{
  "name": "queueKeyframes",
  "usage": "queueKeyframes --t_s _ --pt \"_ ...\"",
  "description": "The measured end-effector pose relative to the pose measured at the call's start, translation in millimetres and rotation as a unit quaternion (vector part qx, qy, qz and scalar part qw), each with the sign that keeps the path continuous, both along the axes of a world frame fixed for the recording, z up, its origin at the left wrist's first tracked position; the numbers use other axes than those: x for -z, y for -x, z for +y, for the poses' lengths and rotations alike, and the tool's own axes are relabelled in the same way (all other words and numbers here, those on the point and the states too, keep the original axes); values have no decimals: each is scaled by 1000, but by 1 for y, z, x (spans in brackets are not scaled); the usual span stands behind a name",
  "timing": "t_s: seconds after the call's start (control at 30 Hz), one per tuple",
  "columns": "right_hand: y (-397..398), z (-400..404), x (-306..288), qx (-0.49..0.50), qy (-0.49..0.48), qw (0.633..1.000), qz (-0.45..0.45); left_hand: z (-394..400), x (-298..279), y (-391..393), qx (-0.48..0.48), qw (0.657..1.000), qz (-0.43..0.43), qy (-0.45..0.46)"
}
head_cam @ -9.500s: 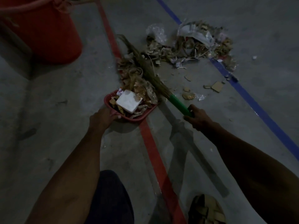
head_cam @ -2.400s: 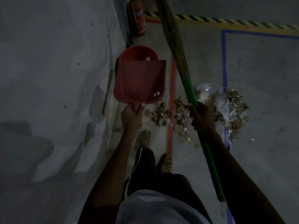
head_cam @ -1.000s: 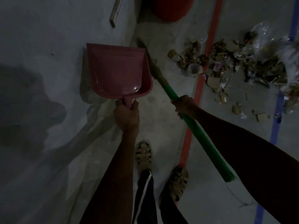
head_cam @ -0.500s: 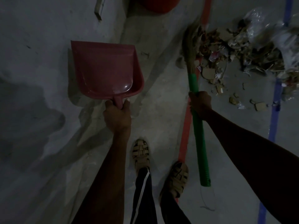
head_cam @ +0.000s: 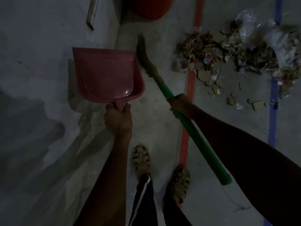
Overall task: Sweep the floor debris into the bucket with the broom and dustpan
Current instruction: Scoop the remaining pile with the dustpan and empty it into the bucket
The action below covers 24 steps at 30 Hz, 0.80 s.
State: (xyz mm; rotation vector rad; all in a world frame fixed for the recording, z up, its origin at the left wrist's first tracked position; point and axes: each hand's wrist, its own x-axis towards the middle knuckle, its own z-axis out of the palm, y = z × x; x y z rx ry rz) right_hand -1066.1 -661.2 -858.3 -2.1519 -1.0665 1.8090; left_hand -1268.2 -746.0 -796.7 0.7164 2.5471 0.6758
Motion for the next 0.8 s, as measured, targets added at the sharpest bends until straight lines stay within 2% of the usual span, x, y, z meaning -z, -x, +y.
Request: queueKeyframes --t_s 0.17,0.3,0.4,0.57,0.8 --pt "-7 5 4 48 52 997 -26 7 4 5 35 999 2 20" --pt "-52 16 -3 151 59 985 -53 34 -7 -6 87 996 -23 14" --pt "-88 29 -7 176 57 982 -41 63 -16 -26 121 992 -32 4" --pt "-154 37 0 248 42 967 -40 106 -22 -92 182 982 -41 -6" --pt "-251 42 -12 333 16 941 -52 142 -17 -207 220 974 -48 -29"
